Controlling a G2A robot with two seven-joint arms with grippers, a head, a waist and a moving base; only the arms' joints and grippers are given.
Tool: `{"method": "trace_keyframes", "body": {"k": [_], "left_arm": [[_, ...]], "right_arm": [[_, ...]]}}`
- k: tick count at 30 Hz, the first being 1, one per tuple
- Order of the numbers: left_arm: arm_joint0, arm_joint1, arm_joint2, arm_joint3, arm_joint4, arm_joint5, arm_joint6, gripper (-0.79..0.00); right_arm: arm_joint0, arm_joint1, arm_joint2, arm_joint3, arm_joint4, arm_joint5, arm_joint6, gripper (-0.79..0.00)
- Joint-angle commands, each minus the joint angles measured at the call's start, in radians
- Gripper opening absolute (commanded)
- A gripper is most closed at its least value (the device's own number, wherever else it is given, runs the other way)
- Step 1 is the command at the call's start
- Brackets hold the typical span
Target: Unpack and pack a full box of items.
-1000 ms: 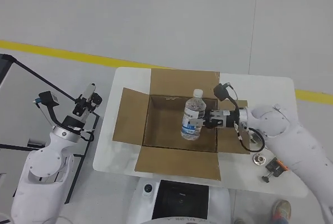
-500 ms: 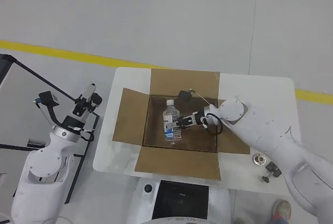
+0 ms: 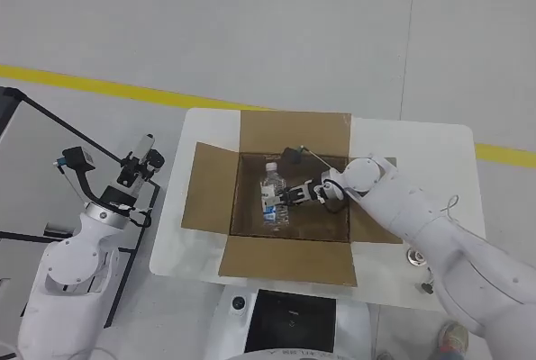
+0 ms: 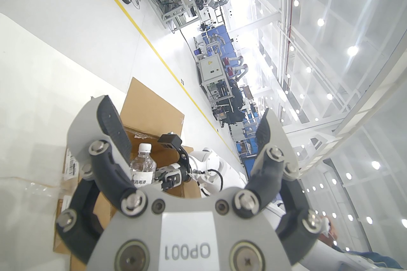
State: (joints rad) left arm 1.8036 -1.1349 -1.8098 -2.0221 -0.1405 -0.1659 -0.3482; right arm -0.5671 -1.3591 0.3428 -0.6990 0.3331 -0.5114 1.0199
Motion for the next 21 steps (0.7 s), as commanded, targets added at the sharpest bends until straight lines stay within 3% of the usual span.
{"method": "trace_keyframes", "body": {"k": [1,10,16,21], "left_arm": [[0.000,0.000,0.000,0.000,0.000,0.000,0.000,0.000],[0.000,0.000,0.000,0.000,0.000,0.000,0.000,0.000],[0.000,0.000,0.000,0.000,0.000,0.000,0.000,0.000],[0.000,0.000,0.000,0.000,0.000,0.000,0.000,0.000]], "right_arm": [[0.001,-0.013,0.001,0.021,0.003,-0.006,0.003,-0.397],[0.000,-0.054,0.017,0.086,0.010,-0.030,0.006,-0.142],[0.000,-0.061,0.036,0.121,0.006,-0.067,0.028,-0.040],[0.002,-0.060,0.066,0.098,0.015,-0.107,0.021,-0.062]]}}
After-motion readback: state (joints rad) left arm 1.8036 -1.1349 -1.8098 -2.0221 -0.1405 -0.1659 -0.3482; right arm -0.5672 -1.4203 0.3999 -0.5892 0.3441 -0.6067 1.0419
